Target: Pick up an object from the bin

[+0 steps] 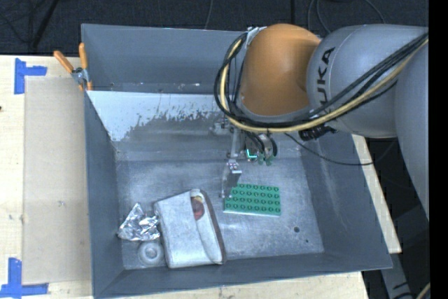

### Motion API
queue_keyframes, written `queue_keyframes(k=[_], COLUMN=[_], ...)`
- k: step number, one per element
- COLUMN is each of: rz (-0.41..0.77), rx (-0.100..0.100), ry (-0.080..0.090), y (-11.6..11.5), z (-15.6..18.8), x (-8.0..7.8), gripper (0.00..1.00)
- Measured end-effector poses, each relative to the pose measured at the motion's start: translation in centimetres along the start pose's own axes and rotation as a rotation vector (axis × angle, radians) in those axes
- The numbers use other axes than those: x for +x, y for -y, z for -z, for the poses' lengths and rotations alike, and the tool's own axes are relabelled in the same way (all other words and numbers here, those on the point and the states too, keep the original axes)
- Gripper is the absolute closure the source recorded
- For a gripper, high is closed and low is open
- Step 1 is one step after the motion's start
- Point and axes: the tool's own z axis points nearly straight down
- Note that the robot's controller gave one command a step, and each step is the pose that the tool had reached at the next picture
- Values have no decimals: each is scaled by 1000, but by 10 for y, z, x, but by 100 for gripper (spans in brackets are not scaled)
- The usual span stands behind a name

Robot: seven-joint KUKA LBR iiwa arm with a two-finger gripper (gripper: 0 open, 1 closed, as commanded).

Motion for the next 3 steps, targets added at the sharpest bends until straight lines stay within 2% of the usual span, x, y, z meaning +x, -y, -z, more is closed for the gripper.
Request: queue_keyframes(k=[1,2,3], rz=[145,142,140], rx=[0,-3,-1], ry=[13,28,14], y=[-28,-28,-28], z=[-96,-90,-95], x=[52,47,51], gripper=[0,100,0])
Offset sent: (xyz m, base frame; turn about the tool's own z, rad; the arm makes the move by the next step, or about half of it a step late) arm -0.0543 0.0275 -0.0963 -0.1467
